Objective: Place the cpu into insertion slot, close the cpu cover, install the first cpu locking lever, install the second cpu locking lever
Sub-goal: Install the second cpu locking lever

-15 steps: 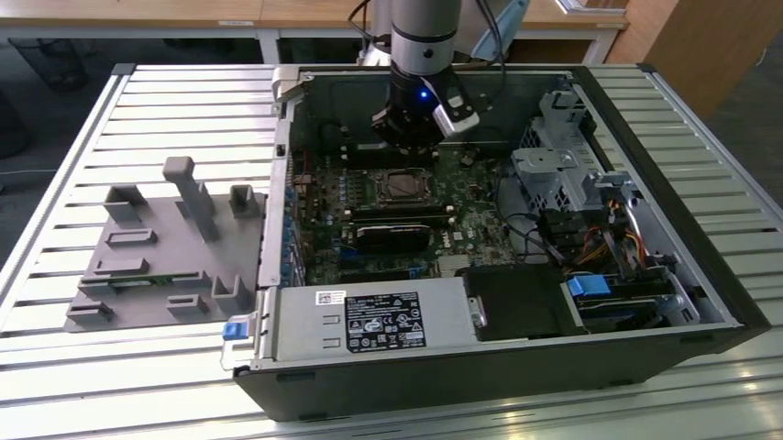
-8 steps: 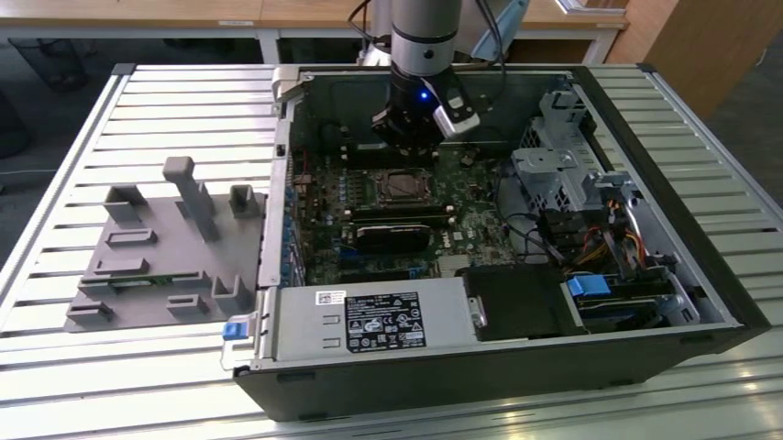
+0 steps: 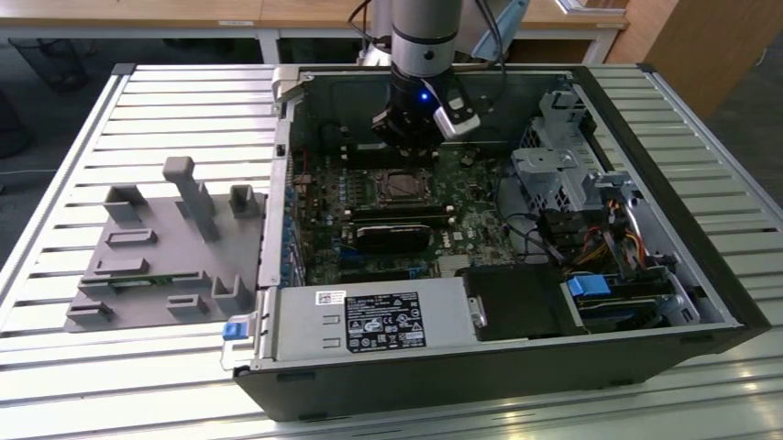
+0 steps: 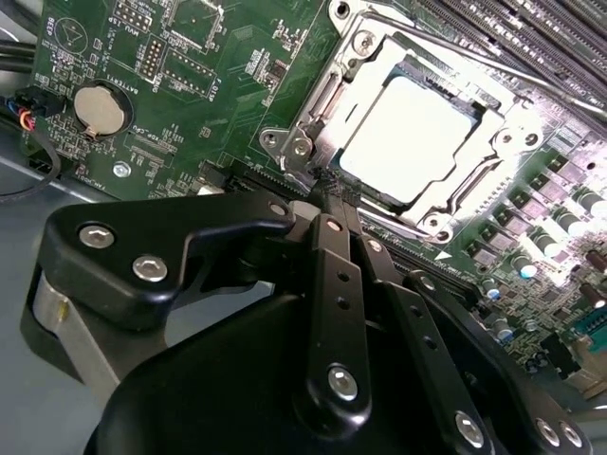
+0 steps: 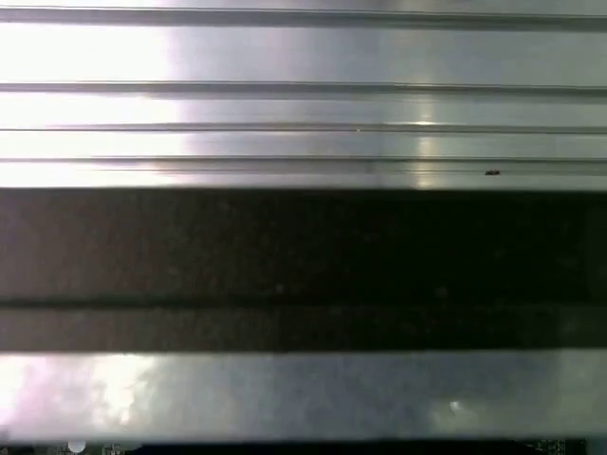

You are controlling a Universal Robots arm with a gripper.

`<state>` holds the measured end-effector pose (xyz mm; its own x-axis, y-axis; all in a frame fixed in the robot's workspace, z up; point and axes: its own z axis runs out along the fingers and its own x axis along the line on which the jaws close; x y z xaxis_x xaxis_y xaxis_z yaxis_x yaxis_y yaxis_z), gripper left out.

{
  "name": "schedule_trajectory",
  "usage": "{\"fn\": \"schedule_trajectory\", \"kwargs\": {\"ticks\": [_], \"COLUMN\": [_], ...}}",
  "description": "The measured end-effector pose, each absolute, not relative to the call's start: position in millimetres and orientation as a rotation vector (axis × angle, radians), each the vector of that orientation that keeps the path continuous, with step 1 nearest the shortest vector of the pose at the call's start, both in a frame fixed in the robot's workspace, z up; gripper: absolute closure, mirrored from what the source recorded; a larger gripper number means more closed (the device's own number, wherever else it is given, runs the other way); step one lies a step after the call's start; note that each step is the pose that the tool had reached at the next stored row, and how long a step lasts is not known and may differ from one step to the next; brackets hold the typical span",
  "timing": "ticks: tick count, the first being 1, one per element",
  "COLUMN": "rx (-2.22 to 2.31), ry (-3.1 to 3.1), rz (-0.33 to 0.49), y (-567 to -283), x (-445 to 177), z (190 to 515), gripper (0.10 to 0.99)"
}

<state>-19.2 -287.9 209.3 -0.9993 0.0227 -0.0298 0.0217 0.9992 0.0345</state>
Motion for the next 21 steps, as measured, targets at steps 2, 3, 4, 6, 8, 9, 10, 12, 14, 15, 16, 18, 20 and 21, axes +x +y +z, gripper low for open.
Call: {"fn": "schedule_trajectory", "kwargs": {"ticks": [2, 3, 4, 6, 8, 9, 10, 12, 14, 15, 16, 18, 20, 21], "rx": [0.035, 0.034, 0.034, 0.035, 0.034, 0.035, 0.035, 0.035, 0.035, 0.035, 0.035, 0.034, 0.034, 0.034], "ry": [3.111, 3.111, 3.111, 3.111, 3.111, 3.111, 3.111, 3.111, 3.111, 3.111, 3.111, 3.111, 3.111, 3.111], "rz": [0.053, 0.053, 0.053, 0.053, 0.053, 0.053, 0.053, 0.053, 0.053, 0.053, 0.053, 0.053, 0.053, 0.053], "y": [-288, -289, -289, -289, -290, -290, -290, -290, -290, -290, -290, -290, -292, -294], "x": [-19, -19, -19, -19, -19, -19, -19, -19, -19, -19, -19, -19, -19, -19], "z": [209, 209, 209, 209, 210, 210, 211, 215, 218, 220, 221, 222, 223, 223], "gripper": [0.980, 0.980, 0.980, 0.980, 0.980, 0.980, 0.980, 0.980, 0.980, 0.980, 0.980, 0.980, 0.980, 0.980]}}
